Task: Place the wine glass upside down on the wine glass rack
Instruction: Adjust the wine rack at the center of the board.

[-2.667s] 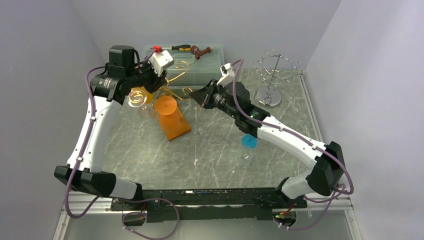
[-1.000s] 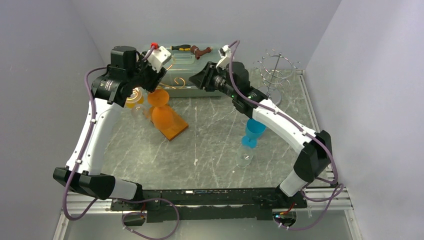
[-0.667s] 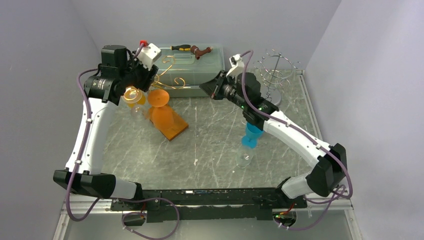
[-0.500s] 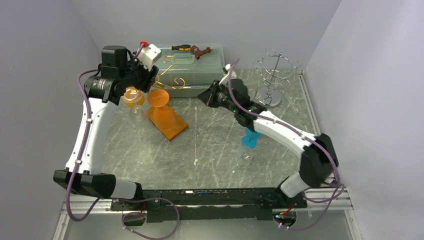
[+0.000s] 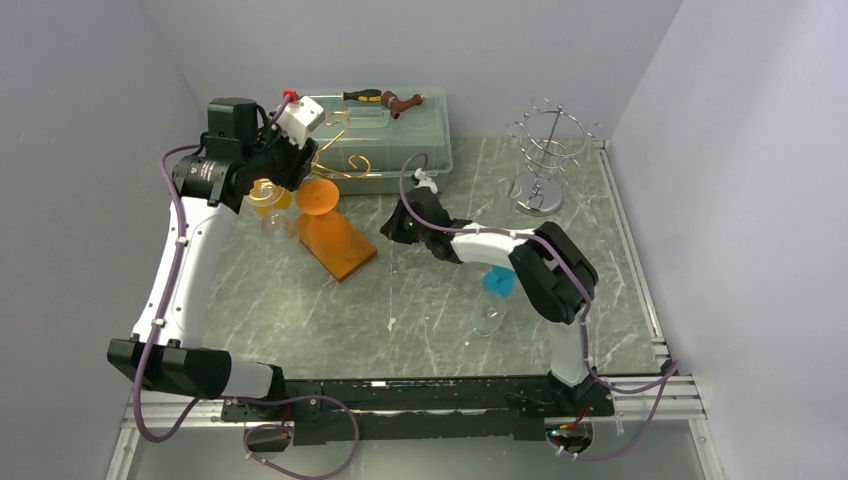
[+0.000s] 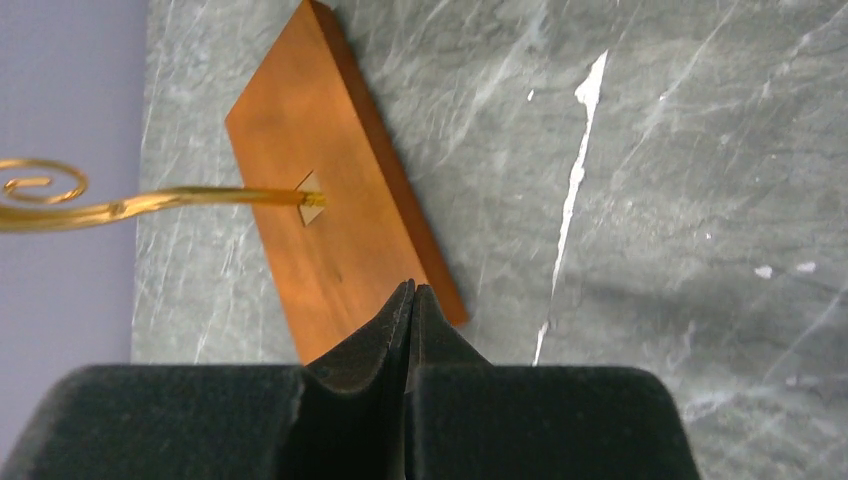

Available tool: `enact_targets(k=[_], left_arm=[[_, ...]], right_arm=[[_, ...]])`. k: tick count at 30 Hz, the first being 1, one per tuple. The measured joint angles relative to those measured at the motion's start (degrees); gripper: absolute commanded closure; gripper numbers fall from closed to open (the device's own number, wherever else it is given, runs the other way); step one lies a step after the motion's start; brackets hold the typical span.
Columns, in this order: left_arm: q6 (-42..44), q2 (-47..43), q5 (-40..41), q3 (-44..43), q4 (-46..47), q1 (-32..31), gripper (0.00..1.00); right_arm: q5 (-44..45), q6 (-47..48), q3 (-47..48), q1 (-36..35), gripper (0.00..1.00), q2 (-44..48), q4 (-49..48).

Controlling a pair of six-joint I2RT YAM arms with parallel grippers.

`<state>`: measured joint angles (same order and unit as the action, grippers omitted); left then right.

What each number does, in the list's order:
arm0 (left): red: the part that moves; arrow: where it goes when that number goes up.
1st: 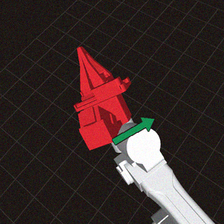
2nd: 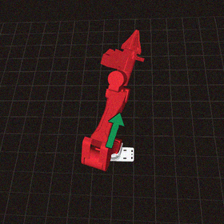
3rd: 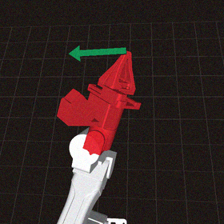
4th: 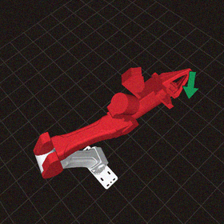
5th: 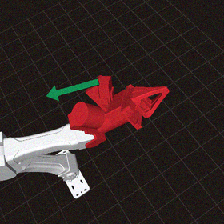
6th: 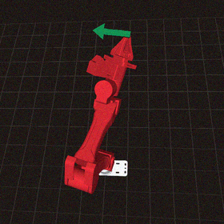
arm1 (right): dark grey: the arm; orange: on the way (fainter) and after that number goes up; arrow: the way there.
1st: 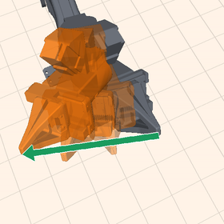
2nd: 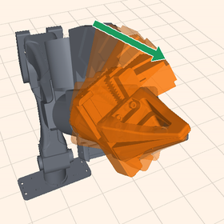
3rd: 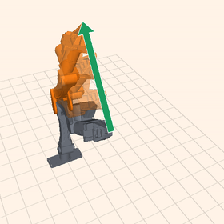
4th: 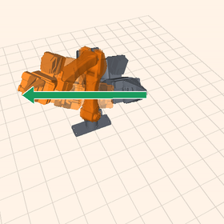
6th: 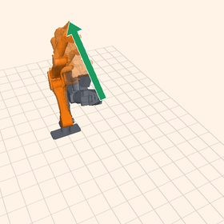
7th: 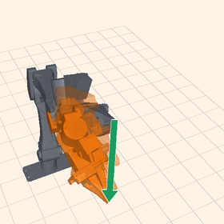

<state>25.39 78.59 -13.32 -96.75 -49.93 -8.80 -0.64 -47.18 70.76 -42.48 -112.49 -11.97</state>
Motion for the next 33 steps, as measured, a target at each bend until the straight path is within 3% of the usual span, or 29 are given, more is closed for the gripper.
enact_targets(k=[13, 33], left_arm=[[0.0, -0.1, -1.8, 0.0, 0.8, 0.0, 0.5], [0.9, -5.7, -1.7, 5.6, 1.8, 0.5, 0.57]], right_arm=[[2.0, -3.8, 4.5, -0.6, 1.0, -13.0, -6.6], [5.3, -5.9, -0.6, -6.5, 1.0, -13.0, -16.1]])
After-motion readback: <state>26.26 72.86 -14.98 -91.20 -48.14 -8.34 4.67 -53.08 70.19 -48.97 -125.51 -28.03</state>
